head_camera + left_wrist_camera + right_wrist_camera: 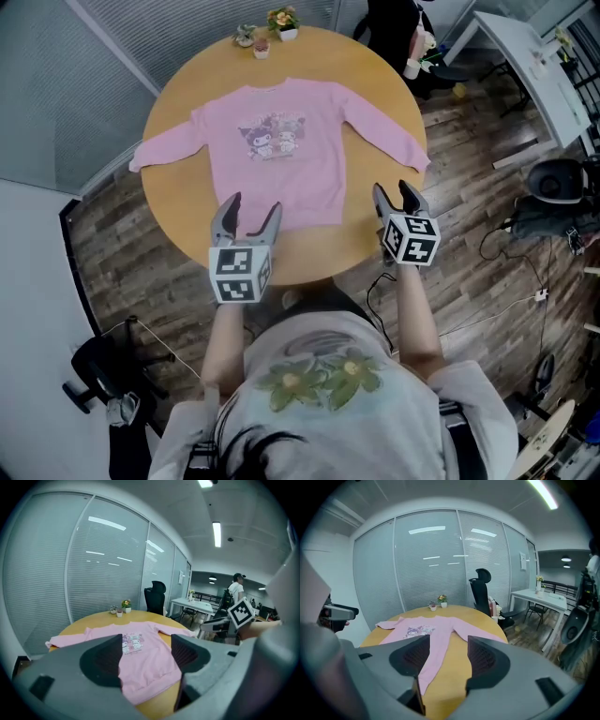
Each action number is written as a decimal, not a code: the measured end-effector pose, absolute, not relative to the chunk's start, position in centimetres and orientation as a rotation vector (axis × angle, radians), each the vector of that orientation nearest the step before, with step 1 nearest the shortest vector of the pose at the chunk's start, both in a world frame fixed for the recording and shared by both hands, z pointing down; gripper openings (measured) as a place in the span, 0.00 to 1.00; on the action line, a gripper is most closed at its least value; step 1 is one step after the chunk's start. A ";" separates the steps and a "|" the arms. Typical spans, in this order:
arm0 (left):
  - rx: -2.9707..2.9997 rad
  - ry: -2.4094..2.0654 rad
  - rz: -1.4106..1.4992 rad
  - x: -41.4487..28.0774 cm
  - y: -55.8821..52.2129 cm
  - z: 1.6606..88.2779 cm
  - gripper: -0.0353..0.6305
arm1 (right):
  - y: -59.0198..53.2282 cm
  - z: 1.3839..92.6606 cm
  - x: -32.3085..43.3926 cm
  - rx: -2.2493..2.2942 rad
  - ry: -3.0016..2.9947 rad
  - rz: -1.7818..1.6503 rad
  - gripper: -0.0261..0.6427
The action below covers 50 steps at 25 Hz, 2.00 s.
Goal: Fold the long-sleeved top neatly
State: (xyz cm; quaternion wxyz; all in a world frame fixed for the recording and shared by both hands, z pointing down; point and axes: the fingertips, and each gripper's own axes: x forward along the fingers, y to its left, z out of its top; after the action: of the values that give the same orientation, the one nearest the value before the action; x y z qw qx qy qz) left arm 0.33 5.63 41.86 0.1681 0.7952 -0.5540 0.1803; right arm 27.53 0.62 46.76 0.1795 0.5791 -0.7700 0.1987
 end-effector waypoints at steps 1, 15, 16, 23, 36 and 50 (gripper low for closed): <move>2.263 -1.562 0.518 1.1 4.9 42.1 0.52 | 0.1 47.3 28.3 1.646 -2.159 0.575 0.41; 2.384 -1.314 0.684 13.9 -3.5 45.7 0.52 | -7.1 54.4 38.3 1.784 -1.927 0.754 0.41; 2.388 -1.297 0.696 14.6 -3.8 45.9 0.52 | -7.6 55.0 39.1 1.805 -1.903 0.765 0.41; 2.433 -1.190 0.799 18.9 -5.9 47.9 0.52 | -9.4 58.6 44.1 1.908 -1.773 0.888 0.41; 2.473 -1.019 0.931 23.4 -7.1 50.8 0.52 | -10.7 64.6 47.2 1.936 -1.716 1.195 0.27; 2.417 -1.030 0.898 18.8 -9.3 51.7 0.52 | -12.4 59.1 45.8 1.962 -1.783 1.024 0.09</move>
State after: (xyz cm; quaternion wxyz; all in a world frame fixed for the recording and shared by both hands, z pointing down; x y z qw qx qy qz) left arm 18.84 -9.25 51.69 0.1815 0.8561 -0.3648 0.3181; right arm 45.82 -12.43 59.10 0.1493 0.6825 -0.6204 0.3564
